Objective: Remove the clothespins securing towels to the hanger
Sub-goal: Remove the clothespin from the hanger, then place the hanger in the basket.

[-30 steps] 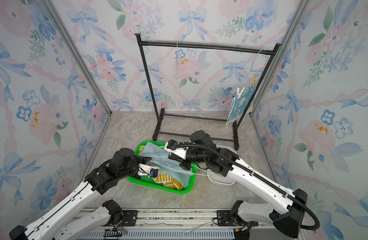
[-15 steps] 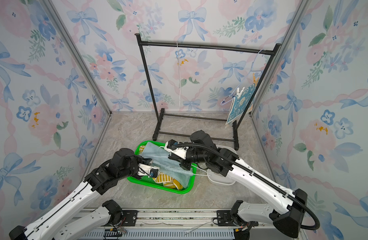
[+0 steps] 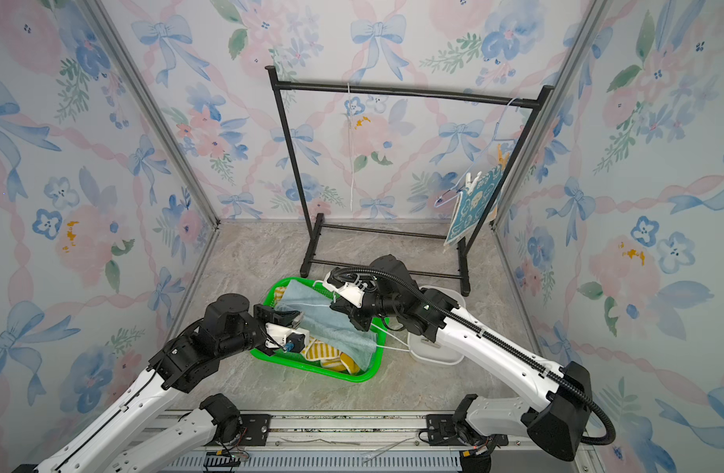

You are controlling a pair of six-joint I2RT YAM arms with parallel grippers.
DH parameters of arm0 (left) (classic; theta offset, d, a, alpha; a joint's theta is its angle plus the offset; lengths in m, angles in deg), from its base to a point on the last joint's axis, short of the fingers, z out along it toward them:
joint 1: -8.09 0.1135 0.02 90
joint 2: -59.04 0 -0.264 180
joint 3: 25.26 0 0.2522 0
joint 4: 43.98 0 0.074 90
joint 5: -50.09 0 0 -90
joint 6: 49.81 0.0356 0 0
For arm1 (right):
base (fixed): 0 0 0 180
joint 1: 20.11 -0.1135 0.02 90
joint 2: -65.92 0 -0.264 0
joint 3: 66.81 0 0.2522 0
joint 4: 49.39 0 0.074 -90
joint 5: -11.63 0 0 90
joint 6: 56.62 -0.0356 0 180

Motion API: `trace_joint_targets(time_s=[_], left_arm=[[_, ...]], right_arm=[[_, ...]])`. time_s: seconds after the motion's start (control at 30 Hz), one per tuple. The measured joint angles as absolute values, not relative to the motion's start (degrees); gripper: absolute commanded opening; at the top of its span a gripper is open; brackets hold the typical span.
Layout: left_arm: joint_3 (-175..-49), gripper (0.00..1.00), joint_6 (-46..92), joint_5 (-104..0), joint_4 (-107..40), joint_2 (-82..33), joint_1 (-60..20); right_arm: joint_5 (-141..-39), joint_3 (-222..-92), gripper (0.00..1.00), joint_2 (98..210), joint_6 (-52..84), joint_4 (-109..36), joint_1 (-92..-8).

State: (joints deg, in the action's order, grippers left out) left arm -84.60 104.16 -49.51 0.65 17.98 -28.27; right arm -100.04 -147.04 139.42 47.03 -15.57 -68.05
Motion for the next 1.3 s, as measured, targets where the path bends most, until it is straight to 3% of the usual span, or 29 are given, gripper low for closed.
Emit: trace_joint_targets(time_s=[0.37, 0.57, 0.73, 1.03, 1.3], left_arm=[[-79.4, 0.0, 84.4, -59.2, -14.6, 20.9, -28.3], [-75.2, 0.0, 68.6, -60.6, -22.4, 18.9, -28.3], [-71.4, 0.0, 54.8, -60.8, -30.7, 18.1, -28.3], [-69.1, 0.0, 34.7, -60.3, -39.8, 13.1, -28.3], [-67.5, 0.05, 21.3, -59.7, -47.9, 12.8, -28.2]], right_arm=[[-105.2, -142.7, 0.09, 148.5, 37.4, -22.9, -61.7], [-105.6, -139.8, 0.28, 149.7, 32.6, -26.6, -58.5], [-103.4, -138.7, 0.52, 149.8, 30.7, -26.7, -57.3], [-93.9, -136.2, 0.76, 140.6, 31.8, -22.0, -56.1], [-85.8, -132.6, 0.79, 127.7, 36.1, -19.4, -56.2]])
